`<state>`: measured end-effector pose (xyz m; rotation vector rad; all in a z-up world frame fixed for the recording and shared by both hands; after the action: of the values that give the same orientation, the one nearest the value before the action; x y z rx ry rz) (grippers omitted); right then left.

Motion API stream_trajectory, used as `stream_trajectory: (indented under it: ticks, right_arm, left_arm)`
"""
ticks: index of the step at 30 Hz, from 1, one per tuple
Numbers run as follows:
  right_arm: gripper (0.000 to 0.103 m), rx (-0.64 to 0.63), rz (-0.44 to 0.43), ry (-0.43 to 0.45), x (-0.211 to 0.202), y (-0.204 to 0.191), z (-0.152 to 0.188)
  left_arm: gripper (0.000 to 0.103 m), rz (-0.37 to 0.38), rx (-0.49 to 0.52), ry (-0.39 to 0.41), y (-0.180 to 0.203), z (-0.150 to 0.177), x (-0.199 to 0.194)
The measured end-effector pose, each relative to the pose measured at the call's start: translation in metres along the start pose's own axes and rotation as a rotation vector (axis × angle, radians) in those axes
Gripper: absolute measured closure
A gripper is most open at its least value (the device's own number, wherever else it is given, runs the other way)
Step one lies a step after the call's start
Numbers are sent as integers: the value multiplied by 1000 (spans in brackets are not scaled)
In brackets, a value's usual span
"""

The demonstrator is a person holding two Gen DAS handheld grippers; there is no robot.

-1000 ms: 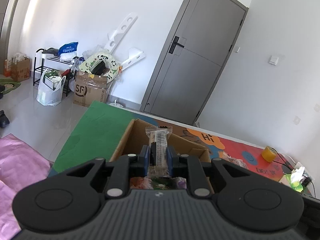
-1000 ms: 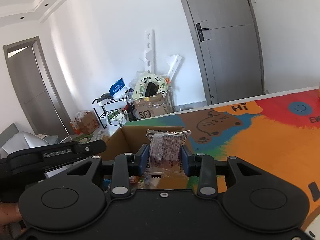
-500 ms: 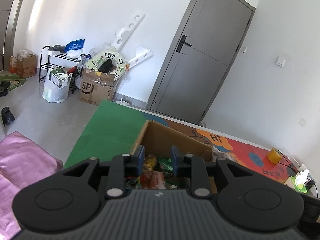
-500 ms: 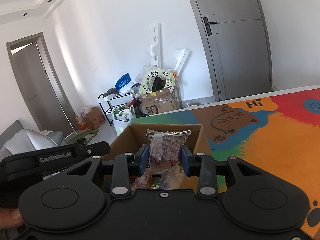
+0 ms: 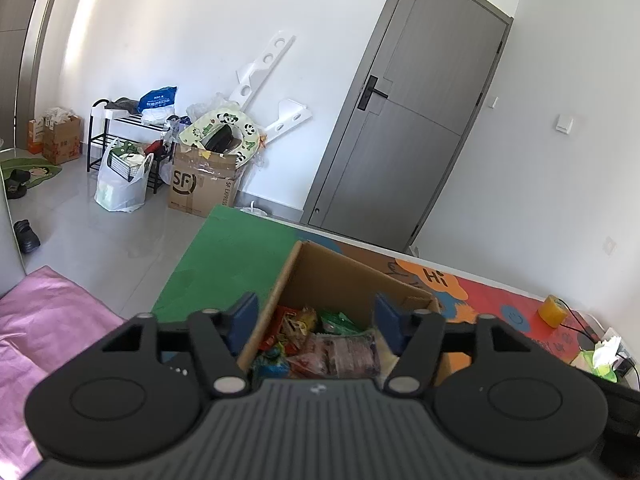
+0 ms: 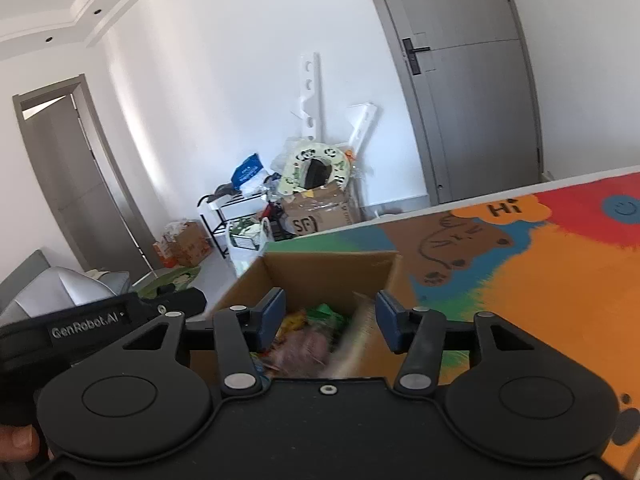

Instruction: Organize snacks

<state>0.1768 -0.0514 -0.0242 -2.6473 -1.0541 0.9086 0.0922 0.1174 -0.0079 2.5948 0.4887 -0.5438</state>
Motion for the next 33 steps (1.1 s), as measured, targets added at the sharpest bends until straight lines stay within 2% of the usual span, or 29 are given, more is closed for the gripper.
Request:
stream_trajectory:
  ticks: [2, 6, 10, 14, 19, 33]
  right_arm:
    - [46, 9, 18, 1, -7, 8, 2]
    - [41, 27, 42, 9, -18, 21, 6]
    - [28, 39, 59, 26, -32, 32, 9]
    - [16, 49, 66, 45, -47, 43, 11]
    - [0, 46, 95, 68, -64, 53, 14]
    - [0, 83, 164, 127, -115, 81, 27]
  left_arm:
    - [28, -12, 11, 2, 4, 2, -1]
    - [25, -5, 32, -6, 16, 7, -3]
    - [23, 3, 50, -7, 26, 10, -7]
    - [16, 13, 71, -7, 38, 15, -13]
    - [15, 36, 84, -6, 47, 20, -20]
    - [14, 110, 146, -21, 78, 42, -41]
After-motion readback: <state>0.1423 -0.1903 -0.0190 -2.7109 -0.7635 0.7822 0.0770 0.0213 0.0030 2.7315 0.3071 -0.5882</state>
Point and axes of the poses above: each gripper's, at about its wrist camera, not at the fingertips, and x roughly the way its jaws point, y to its right, z to its underside, the point moved 1 cm from there along x, roughly the way its jaws point, and after that the axes turned 3 degrees about z, right-handed, at the moved point
